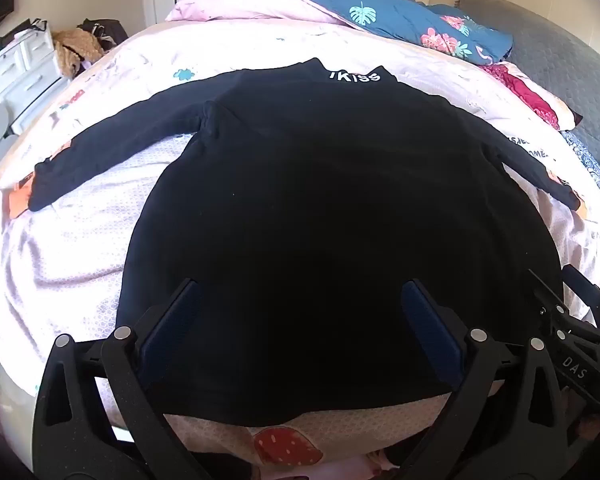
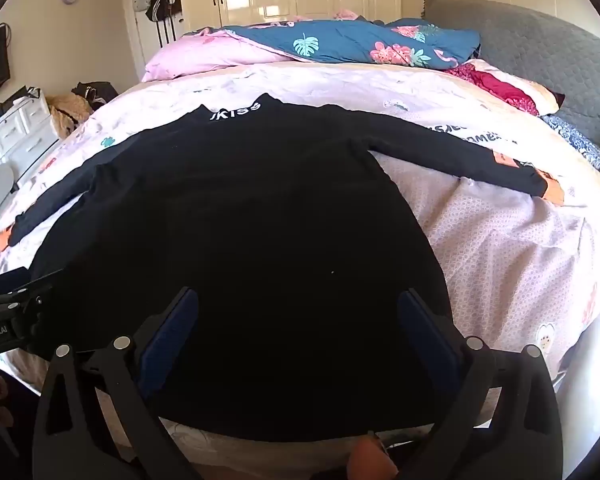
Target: Fold small clothes
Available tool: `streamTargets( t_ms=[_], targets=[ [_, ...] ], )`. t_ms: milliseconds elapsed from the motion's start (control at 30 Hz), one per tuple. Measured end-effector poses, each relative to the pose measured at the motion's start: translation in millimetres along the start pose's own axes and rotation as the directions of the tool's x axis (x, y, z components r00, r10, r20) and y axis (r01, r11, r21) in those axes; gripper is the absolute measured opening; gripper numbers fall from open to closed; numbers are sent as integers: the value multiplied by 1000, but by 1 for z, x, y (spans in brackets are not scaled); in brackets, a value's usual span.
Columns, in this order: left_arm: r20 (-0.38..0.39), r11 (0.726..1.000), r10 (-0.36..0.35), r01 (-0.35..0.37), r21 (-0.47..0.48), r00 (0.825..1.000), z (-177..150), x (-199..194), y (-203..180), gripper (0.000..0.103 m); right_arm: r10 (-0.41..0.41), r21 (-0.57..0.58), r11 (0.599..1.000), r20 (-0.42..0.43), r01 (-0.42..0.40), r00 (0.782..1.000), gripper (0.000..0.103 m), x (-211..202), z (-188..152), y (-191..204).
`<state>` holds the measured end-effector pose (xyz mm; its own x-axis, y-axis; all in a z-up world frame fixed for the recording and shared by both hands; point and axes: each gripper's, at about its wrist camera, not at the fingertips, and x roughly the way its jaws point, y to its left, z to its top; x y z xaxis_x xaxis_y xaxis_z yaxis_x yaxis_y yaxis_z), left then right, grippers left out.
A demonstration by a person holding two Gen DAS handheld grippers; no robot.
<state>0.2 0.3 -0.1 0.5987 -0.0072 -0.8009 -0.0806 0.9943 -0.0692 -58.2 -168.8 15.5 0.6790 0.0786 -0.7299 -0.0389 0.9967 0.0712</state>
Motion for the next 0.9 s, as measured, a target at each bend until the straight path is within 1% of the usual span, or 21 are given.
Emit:
streamTargets(
  t_ms=[100,133,167,200,233,300,500,900],
  targets=[
    [5,1000,-3,3,3,1000,0,-1,0,94,-2,-5,1000,4,3,1000,99,1,2,-3],
    [7,1000,-4,4,5,1000,0,-2,0,94,-16,-27,999,7,17,1000,99,1,1,0],
    [1,1000,-2,2,2,1000,0,0,2,94,-18,-30,999,6,18,1000,99,1,2,0],
    [-7,1000,9,-9,8,1000,0,1,0,94,-19,-34,999,29,20,999,99,-1,-2,-1],
    [-17,1000,1,-1,4,1000,4,4,3,94,-21,-39,999,32,22,999,99,-2,-2,-1],
    [0,1000,6,-6,11,1000,1,1,1,94,-34,-57,998,37,36,999,99,-6,-2,6],
    [3,1000,1,-1,12,1000,1,0,-1,94,-20,-62,998,55,23,998,99,-10,-2,9],
    [4,1000,-1,1,12,1000,0,0,-1,94,-27,-81,996,63,32,998,99,-11,-3,13]
  ],
)
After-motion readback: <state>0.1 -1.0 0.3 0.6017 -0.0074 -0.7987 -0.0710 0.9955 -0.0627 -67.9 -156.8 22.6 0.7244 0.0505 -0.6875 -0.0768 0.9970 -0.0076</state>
